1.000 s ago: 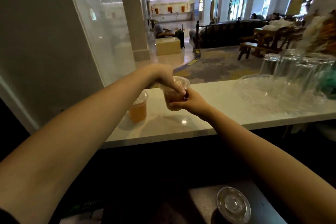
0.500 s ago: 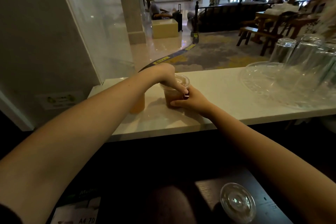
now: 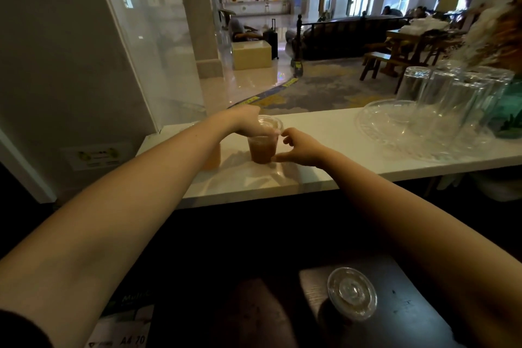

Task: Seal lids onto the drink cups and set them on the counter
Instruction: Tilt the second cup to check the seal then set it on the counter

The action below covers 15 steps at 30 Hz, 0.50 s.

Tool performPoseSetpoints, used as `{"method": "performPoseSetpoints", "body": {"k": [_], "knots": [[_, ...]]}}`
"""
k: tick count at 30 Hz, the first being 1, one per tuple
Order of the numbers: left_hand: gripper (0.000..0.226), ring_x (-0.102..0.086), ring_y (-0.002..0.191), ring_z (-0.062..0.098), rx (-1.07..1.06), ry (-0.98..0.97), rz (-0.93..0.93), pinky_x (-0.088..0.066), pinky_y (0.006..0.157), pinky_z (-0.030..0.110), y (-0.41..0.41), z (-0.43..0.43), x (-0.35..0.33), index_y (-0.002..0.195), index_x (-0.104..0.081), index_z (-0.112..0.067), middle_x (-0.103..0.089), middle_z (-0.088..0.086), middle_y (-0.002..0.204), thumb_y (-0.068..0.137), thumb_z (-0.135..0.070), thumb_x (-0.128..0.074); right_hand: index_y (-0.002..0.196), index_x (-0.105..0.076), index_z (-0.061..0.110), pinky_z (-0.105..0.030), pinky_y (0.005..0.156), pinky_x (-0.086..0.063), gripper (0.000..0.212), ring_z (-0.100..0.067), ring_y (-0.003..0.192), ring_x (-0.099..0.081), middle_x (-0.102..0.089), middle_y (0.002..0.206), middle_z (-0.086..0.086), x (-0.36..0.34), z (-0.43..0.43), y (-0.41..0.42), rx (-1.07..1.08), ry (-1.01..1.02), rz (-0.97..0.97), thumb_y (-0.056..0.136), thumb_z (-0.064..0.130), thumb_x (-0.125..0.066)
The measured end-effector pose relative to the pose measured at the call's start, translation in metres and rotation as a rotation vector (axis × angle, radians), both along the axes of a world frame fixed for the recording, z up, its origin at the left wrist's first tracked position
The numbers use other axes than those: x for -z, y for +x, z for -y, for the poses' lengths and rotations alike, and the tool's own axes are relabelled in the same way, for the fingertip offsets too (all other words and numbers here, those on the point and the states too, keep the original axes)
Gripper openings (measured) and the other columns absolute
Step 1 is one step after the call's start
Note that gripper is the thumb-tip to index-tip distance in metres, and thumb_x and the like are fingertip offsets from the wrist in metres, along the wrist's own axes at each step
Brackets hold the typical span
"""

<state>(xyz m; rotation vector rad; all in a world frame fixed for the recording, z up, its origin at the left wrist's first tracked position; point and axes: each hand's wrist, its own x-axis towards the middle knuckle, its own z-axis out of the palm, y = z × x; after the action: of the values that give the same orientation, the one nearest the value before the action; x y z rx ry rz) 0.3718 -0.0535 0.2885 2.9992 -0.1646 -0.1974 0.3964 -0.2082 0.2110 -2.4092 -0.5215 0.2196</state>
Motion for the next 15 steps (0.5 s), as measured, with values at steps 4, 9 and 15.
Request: {"method": "performPoseSetpoints", "body": {"k": [4, 9, 15], "knots": [[0.065, -0.043, 0.126, 0.027, 0.101, -0.075, 0.021, -0.037, 0.105, 0.042, -0.021, -0.005, -0.012, 0.139, -0.036, -0.012, -0.044, 0.011, 0.142, 0.089, -0.05, -0.05, 0.14, -0.035, 0.01, -0.039, 0.101, -0.039, 0.08, -0.03, 0.125, -0.046, -0.047, 0.14, -0.014, -0.015, 0.014, -0.014, 0.003, -0.231, -0.002, 0.078, 0.045, -0.071], [0.055, -0.047, 0.119, 0.02, 0.129, -0.2, 0.033, -0.037, 0.092, 0.029, -0.058, -0.006, -0.022, 0.137, -0.041, -0.018, -0.049, 0.007, 0.137, 0.089, -0.043, -0.054, 0.144, -0.029, 0.013, -0.042, 0.108, -0.032, 0.081, -0.03, 0.133, -0.038, -0.037, 0.149, -0.012, -0.028, 0.037, -0.044, -0.027, -0.398, -0.166, 0.082, 0.054, -0.062], [0.049, -0.055, 0.105, 0.024, 0.103, -0.211, -0.16, -0.053, 0.082, 0.036, -0.102, 0.018, -0.018, 0.131, -0.049, -0.019, -0.055, 0.003, 0.12, 0.089, -0.041, -0.056, 0.145, -0.03, 0.015, -0.04, 0.109, -0.03, 0.075, -0.029, 0.134, -0.037, -0.036, 0.15, -0.01, -0.032, 0.073, -0.087, -0.081, -0.459, -0.212, 0.085, 0.05, -0.06]]}}
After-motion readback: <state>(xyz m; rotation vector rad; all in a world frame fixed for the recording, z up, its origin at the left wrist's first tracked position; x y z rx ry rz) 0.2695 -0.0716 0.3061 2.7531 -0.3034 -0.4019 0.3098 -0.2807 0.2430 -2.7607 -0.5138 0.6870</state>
